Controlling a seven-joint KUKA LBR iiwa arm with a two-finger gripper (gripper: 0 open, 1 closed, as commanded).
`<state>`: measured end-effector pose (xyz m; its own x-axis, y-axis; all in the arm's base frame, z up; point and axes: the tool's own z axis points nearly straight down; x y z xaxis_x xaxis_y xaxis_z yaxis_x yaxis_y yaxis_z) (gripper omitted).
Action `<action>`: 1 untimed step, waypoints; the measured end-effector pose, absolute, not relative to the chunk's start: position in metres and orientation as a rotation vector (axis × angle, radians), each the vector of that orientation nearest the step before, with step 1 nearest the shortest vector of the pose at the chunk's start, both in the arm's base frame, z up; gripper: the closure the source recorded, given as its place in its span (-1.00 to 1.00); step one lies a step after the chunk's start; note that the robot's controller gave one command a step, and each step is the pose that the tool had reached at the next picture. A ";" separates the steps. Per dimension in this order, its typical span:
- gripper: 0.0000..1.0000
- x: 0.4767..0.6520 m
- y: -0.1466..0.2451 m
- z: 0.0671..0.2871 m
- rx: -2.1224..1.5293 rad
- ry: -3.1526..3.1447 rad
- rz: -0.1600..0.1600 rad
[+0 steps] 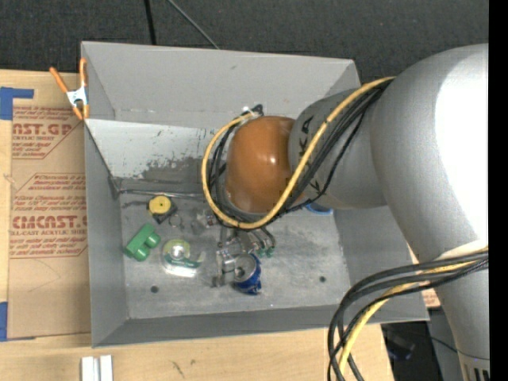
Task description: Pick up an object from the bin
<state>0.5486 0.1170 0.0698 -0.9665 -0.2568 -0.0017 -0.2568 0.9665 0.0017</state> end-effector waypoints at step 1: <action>-1.00 0.549 0.197 0.088 -0.532 3.091 0.008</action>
Offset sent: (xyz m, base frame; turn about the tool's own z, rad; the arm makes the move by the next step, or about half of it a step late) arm 0.0006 0.0740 0.0170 -0.0735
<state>0.5488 0.1974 0.0878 -0.9424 -0.3345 -0.0055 -0.3345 0.9424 0.0042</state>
